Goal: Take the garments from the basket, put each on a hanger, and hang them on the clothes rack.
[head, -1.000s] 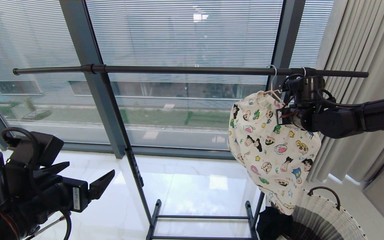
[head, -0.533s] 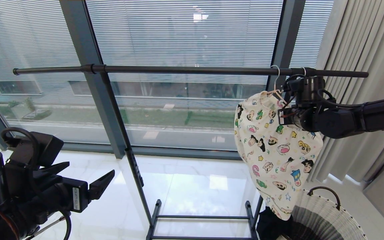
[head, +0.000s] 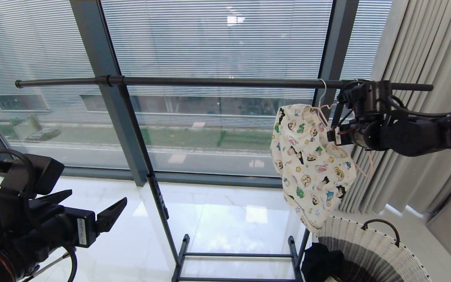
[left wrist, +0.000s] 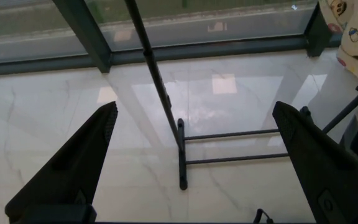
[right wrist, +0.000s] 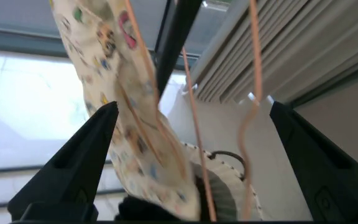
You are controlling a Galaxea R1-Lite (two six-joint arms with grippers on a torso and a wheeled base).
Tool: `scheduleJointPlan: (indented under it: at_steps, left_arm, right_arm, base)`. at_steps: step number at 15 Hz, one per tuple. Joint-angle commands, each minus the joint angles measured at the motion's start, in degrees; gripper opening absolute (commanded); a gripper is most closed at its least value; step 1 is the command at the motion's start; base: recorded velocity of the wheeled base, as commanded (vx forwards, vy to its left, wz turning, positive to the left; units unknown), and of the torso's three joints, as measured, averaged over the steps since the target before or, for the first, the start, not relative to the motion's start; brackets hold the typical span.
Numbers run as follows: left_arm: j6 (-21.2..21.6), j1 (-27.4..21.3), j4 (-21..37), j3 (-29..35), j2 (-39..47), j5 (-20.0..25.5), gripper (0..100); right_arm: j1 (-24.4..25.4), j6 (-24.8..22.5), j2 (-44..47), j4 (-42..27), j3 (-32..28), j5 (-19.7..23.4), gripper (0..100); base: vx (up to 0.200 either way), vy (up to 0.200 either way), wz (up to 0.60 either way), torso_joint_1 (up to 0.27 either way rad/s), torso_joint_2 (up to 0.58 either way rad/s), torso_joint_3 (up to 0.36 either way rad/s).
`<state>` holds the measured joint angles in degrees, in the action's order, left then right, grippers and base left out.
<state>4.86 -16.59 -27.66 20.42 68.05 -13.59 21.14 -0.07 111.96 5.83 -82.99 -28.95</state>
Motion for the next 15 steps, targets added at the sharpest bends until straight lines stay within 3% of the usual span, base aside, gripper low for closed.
scheduleJointPlan:
  at_steps: [1,3,6,9,13,15]
  left_arm:
    - [0.0,2.6,0.0,0.1,-0.1,0.0,100]
    - [0.1,5.0,0.0,0.3,-0.4,0.0,100]
    - [0.1,7.1,0.0,0.9,-0.5,-0.2,100]
    - [0.1,9.0,0.0,0.8,-2.0,-4.5,100]
    - [0.2,13.1,0.0,0.3,-2.7,-5.1,100]
    - [0.2,13.1,0.0,0.3,-2.9,-5.1,100]
  right_arm:
    - [1.2,-1.9,-11.6,-10.2,0.2,0.5,100]
    - [1.5,-4.5,-18.2,-15.3,1.5,1.3,100]
    - [1.1,-8.7,-26.1,-15.4,9.5,2.3,100]
    - [-1.2,-10.5,-35.0,-15.6,19.4,3.6,100]
    - [-5.0,-12.4,-38.4,-15.4,22.5,4.5,100]
    - [-5.1,-12.3,-38.8,-15.3,23.4,5.2,100]
  base:
    - [0.000,0.000,0.00,0.000,0.00,0.000]
    - [0.000,0.000,0.00,0.000,0.00,0.000]
    - [0.000,0.000,0.00,0.000,0.00,0.000]
    - [0.000,0.000,0.00,0.000,0.00,0.000]
    - [0.000,0.000,0.00,0.000,0.00,0.000]
    - [-0.200,0.000,0.00,0.002,0.01,0.005]
